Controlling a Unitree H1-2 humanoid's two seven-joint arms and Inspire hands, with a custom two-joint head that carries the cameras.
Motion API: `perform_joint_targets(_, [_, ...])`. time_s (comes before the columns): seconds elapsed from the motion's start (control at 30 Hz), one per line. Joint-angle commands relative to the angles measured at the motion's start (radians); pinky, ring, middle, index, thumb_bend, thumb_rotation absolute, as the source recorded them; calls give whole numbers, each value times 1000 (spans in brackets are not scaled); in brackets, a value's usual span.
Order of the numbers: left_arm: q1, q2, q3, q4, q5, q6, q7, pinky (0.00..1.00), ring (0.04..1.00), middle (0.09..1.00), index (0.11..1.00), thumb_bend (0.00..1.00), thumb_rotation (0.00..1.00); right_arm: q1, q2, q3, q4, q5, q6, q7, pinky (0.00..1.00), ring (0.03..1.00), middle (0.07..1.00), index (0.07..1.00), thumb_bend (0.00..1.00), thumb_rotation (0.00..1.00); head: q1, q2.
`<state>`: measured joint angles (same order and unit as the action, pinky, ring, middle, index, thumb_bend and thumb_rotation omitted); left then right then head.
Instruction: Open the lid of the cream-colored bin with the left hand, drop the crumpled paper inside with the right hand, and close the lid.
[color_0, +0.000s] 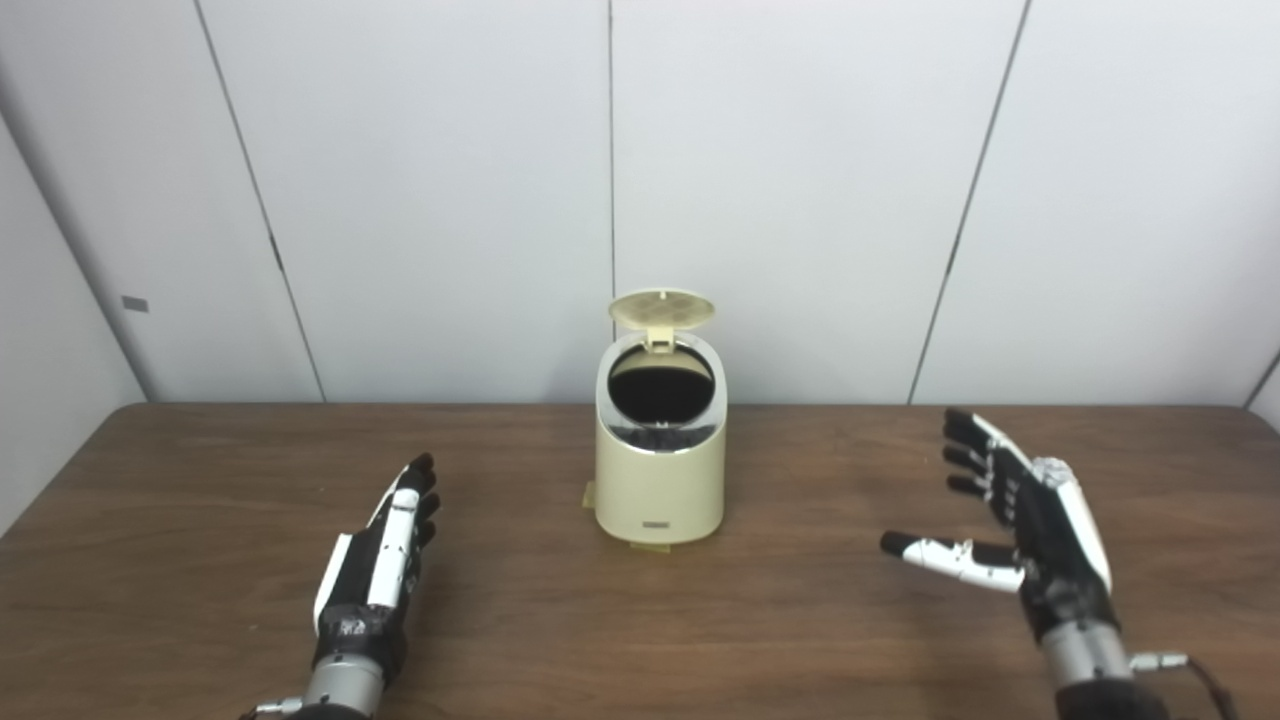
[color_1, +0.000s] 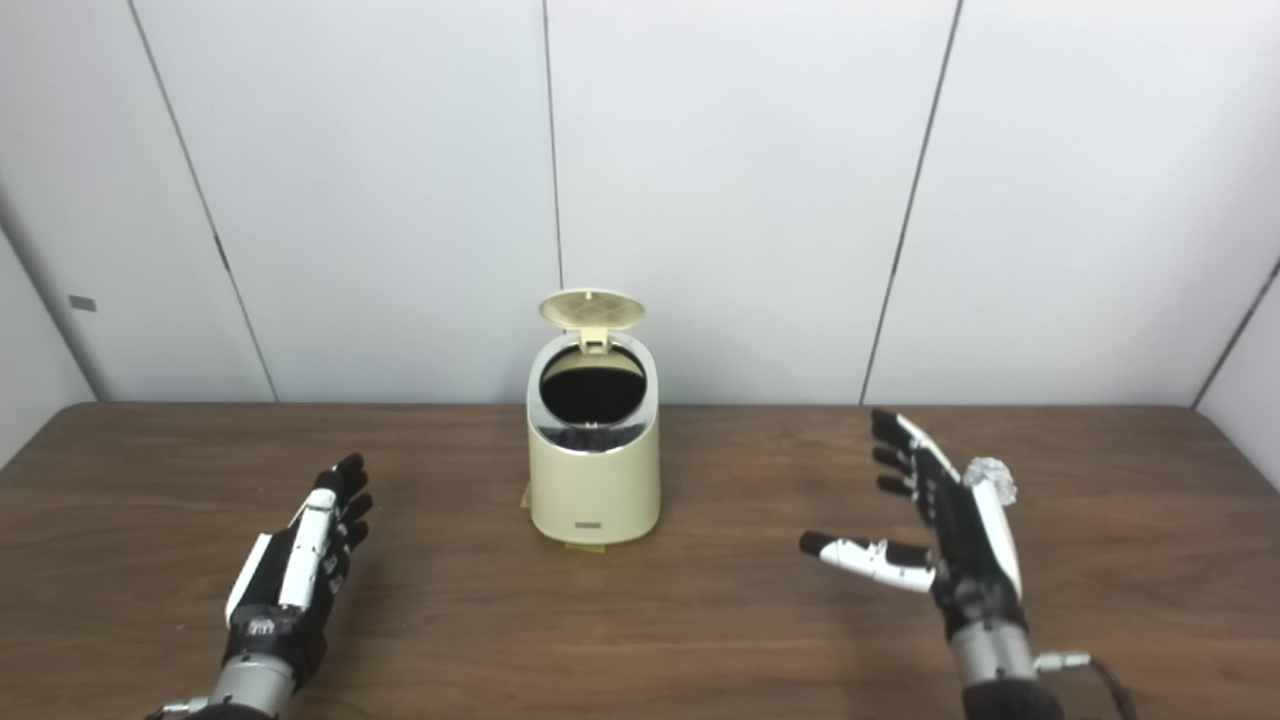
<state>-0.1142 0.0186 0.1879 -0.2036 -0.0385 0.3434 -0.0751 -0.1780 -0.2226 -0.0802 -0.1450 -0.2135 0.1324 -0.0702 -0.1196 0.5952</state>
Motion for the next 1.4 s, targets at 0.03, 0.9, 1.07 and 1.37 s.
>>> perform_joint_targets(0.03, [-32, 26, -13, -4, -14, -51, 1, 1000, 979, 985, 979, 531, 914, -70, -80, -13, -23, -65, -23, -1, 776, 827, 895, 826, 897, 92, -45, 9])
perform_joint_targets(0.9, [-38, 173, -35, -54, -81, 24, -38, 1000, 1000, 1000, 1000, 473, 864, -364, -434, 279, 337, -646, 90, 237, 758, 855, 837, 783, 904, 105, -248, 36])
perform_joint_targets(1.07, [-28, 183, -42, -110, -74, 69, -38, 1000, 1000, 1000, 1000, 463, 869, -449, -415, 329, 459, -678, 108, 241, 773, 862, 844, 783, 908, 94, -241, 42])
perform_joint_targets(1.37, [-14, 184, -47, -167, -75, 112, -34, 1000, 1000, 999, 1000, 396, 911, -547, -403, 361, 631, -665, 89, 201, 710, 809, 818, 762, 893, 95, -243, 48])
